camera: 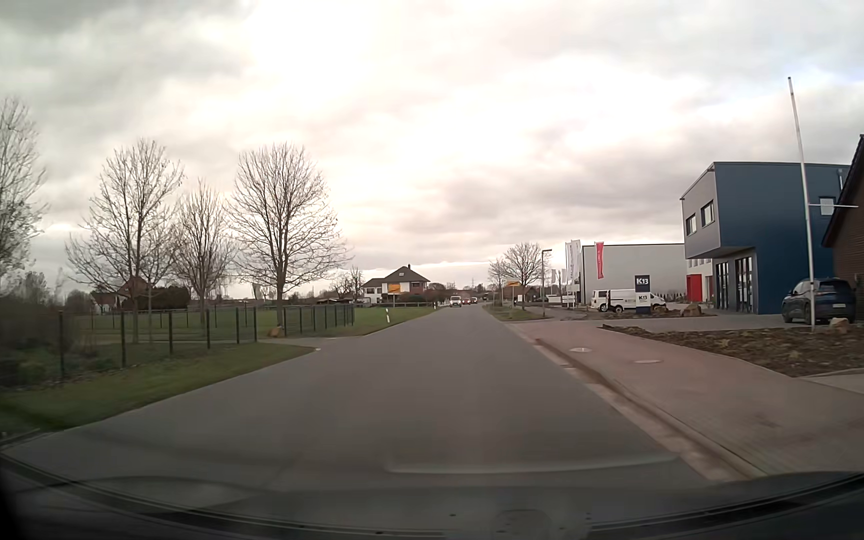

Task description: Follow the waypoints while adhering to traffic rules and regulations

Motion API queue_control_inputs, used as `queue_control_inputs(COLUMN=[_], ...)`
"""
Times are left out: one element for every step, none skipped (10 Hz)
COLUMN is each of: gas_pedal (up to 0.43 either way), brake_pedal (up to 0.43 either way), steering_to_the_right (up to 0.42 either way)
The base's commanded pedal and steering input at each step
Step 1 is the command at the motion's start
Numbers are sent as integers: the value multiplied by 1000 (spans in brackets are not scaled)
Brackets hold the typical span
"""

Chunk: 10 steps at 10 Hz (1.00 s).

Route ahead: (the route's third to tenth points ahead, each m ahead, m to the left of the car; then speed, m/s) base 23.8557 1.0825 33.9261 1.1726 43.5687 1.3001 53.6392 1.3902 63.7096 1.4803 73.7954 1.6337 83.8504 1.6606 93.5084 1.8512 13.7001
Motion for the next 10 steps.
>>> queue_control_inputs(gas_pedal=[177,177,177,177,177,177,177,177,177,169], brake_pedal=[0,0,0,0,0,0,0,0,0,0], steering_to_the_right=[1,1,1,1,1,1,2,2,2,2])
